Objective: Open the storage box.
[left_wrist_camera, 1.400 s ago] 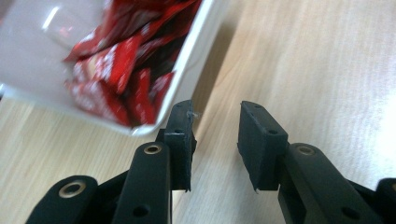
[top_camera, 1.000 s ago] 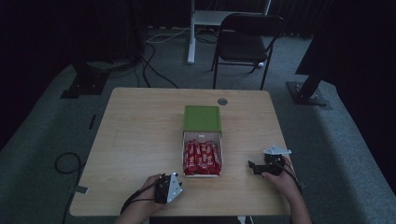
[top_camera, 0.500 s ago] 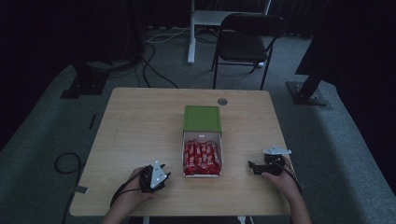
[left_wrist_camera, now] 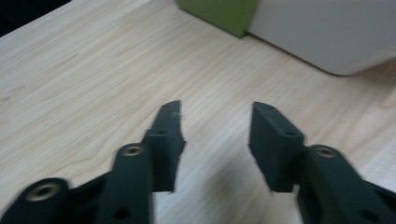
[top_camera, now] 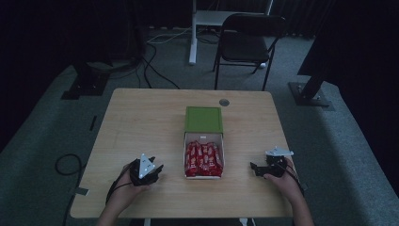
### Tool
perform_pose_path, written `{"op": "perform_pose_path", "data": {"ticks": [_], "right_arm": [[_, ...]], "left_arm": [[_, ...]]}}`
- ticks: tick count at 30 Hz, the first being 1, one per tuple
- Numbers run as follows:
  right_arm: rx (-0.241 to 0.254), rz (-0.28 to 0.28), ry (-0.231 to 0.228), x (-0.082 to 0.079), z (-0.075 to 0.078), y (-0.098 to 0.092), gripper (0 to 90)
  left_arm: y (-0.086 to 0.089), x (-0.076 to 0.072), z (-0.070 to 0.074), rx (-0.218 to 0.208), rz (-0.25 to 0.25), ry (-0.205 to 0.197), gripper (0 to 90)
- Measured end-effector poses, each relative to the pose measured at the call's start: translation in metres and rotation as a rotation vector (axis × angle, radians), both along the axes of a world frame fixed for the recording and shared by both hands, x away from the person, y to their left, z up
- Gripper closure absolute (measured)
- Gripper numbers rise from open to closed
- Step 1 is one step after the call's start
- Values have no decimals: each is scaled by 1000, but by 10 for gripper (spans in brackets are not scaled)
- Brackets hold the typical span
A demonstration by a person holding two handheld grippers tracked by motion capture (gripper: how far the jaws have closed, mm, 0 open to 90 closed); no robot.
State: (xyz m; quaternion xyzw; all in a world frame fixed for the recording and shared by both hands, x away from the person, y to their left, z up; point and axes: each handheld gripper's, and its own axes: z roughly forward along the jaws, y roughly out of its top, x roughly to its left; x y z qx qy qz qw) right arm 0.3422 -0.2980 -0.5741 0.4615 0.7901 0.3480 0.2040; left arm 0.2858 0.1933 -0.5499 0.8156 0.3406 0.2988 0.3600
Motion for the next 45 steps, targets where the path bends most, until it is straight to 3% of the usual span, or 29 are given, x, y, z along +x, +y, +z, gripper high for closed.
{"op": "perform_pose_path", "data": {"ticks": [11, 16, 27, 34, 37, 38, 41, 44, 45], "right_arm": [[0, 0, 0, 0, 0, 0, 121], [0, 0, 0, 0, 0, 0, 121], [0, 0, 0, 0, 0, 0, 121], [0, 0, 0, 0, 0, 0, 120], [0, 0, 0, 0, 0, 0, 121], [0, 0, 0, 0, 0, 0, 121], [0, 0, 0, 0, 0, 0, 121], [0, 0, -1, 0, 0, 0, 121], [0, 0, 0, 0, 0, 0, 121]], "left_arm": [[22, 19, 5, -103, 109, 6, 413], [29, 25, 5, -143, 142, 11, 409], [43, 33, 1, -202, 227, 3, 328], [48, 35, 0, -227, 248, 36, 202], [52, 37, -1, -273, 283, 55, 152], [53, 38, -1, -276, 291, 56, 152], [56, 38, -2, -231, 297, 54, 151], [60, 39, -4, -263, 357, 48, 80], [62, 39, -4, -253, 372, 47, 80]]}}
